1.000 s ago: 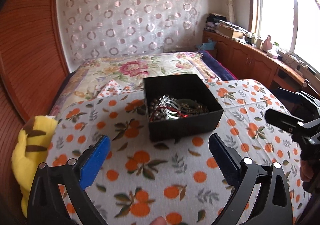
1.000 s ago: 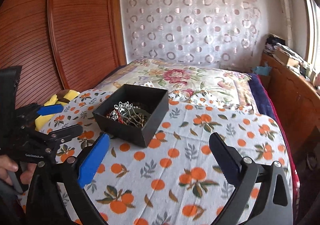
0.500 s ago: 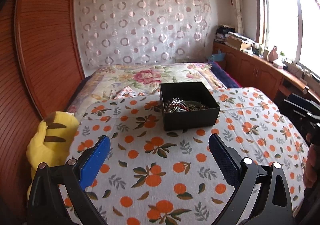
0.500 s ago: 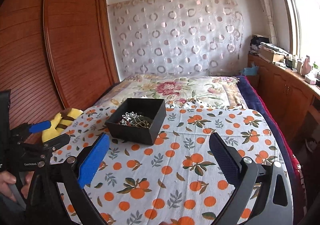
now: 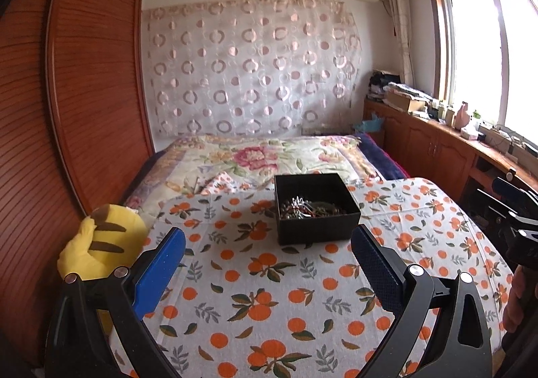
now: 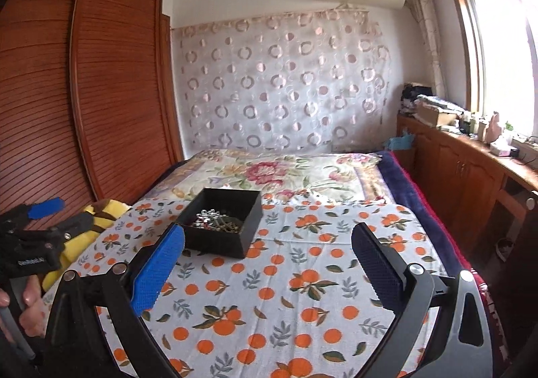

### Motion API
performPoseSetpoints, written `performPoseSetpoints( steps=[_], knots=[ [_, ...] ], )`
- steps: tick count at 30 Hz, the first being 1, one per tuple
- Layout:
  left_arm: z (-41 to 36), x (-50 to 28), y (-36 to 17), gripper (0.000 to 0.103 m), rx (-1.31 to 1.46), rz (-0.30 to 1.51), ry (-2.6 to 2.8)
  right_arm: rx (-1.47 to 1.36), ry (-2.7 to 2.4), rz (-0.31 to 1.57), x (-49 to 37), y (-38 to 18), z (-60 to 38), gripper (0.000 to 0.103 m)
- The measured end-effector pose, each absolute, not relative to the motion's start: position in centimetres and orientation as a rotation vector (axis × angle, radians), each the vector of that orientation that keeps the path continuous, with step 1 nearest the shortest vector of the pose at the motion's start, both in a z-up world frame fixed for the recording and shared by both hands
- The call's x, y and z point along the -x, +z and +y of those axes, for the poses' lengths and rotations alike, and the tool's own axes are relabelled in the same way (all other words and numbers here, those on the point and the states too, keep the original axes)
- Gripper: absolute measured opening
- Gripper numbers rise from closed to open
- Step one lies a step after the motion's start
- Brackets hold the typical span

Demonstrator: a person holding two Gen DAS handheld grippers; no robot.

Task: Organize jewelry

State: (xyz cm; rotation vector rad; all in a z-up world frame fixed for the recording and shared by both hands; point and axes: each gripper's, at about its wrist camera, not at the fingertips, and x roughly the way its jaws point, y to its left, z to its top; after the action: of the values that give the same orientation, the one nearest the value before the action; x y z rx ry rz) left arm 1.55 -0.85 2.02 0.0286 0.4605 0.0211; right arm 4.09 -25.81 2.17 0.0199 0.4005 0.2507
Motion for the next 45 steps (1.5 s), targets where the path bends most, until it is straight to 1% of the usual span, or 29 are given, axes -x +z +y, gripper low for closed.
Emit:
performPoseSetpoints(
  steps=[11, 45],
  knots=[
    [-1.3, -1.2, 2.0, 0.095, -0.032, 0.452, 0.022, -0.04, 0.241, 0.423, -4.1, 1.1, -26.7, 0.1],
    [-1.8, -1.2, 1.9, 0.095, -0.032, 0.455, 0.02, -0.047, 0.274, 0.427, -3.6, 1.2, -25.7, 0.1]
  ],
)
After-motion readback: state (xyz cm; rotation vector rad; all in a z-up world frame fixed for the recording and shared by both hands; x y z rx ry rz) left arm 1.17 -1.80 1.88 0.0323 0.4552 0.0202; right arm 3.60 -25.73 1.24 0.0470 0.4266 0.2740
